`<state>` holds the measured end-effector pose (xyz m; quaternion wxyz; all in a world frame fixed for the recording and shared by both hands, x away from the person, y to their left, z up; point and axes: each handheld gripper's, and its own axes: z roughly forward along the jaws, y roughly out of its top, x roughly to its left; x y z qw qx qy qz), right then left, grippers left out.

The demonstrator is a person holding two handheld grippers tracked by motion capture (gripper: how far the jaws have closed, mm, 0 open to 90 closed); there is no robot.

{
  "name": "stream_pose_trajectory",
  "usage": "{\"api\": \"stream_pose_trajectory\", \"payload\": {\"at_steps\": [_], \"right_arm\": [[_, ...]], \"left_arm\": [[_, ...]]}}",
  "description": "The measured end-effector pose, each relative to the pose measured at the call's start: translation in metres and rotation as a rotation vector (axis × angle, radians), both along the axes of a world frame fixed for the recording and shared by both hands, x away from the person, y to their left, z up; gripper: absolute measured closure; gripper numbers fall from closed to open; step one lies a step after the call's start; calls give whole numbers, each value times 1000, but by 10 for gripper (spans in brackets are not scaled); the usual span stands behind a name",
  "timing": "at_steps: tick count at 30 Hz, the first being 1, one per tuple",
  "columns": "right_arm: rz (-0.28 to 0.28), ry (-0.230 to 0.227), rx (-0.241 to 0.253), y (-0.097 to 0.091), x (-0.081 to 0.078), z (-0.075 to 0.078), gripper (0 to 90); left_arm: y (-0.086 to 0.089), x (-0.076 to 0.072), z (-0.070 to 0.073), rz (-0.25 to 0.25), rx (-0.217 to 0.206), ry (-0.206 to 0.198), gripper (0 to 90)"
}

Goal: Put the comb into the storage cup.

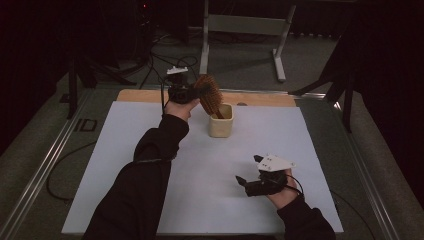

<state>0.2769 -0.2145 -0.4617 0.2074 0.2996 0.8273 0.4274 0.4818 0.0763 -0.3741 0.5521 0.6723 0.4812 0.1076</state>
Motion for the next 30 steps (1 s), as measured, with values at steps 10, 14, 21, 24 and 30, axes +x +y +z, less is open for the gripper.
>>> {"api": "stream_pose_trajectory", "payload": {"at_steps": [10,14,21,24,30], "right_arm": [[1,1,1,-1,0,0,87],[1,0,2,-1,0,0,87],[-1,1,5,-1,0,0,87],[-3,1,5,-1,0,1,87],[-9,2,8,-1,-1,2,87]], "left_arm": [[-4,1,-6,-30,22,9,530],[-6,1,-6,-38,37,4,514],[-5,1,-2,-23,65,10,259],[-2,0,3,-13,73,20,126],[5,-7,9,-58,84,-3,1]]}}
